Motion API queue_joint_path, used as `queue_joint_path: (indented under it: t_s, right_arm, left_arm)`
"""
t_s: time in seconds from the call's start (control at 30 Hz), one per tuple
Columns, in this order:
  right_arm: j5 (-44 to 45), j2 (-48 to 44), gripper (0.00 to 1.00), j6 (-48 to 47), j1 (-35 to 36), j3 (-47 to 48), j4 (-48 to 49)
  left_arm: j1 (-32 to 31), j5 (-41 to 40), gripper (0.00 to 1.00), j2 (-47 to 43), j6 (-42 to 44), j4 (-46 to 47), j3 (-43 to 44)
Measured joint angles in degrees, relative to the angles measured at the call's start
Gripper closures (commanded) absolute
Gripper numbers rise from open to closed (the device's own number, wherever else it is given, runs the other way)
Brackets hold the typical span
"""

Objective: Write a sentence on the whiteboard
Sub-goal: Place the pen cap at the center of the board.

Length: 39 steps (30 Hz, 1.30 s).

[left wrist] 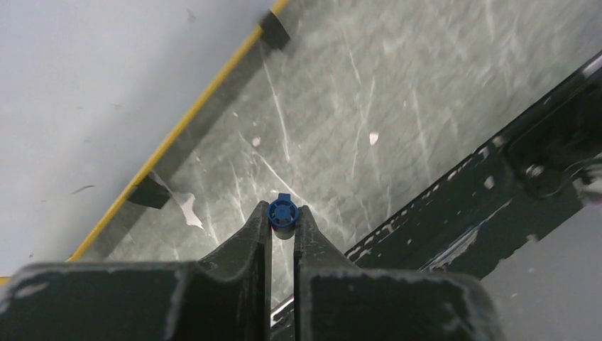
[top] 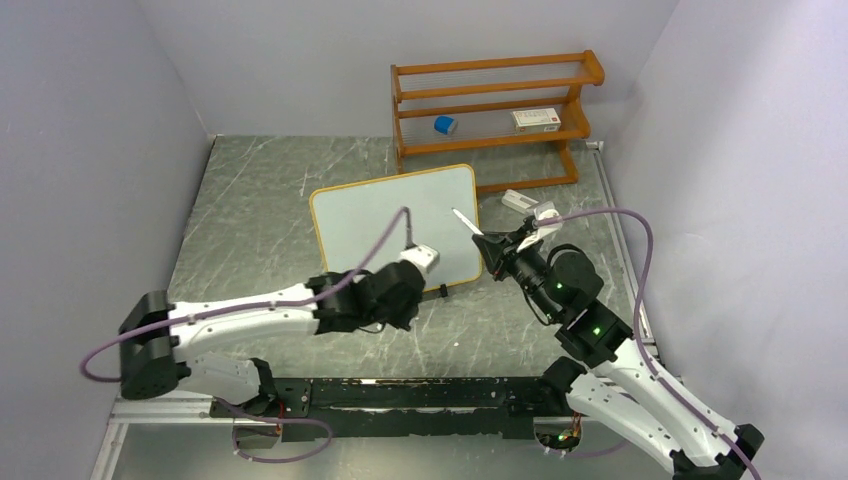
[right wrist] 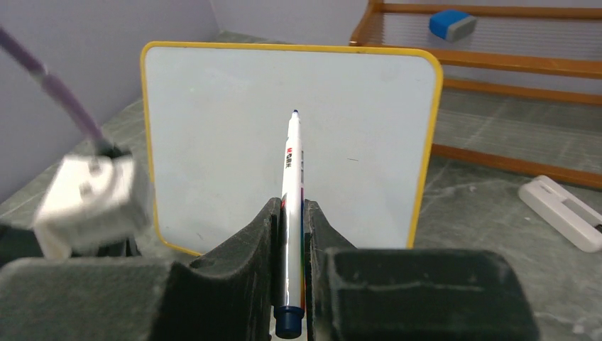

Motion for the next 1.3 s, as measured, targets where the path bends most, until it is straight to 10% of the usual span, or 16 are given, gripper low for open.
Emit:
queue_joint_path:
  t_s: [0.3, 1.3]
  right_arm:
    - [3.7, -2.0, 1.0, -1.7, 0.0, 0.0, -2.2]
    - [5.5, -2.7, 1.0, -2.3, 0.0, 0.0, -2.6]
  left_arm:
    - [-9.8, -4.0, 0.95, 15.9, 3.5, -6.3, 7.3]
    - [-9.9, -2.7, 0.68, 26.5, 5.8, -12.7, 9.2]
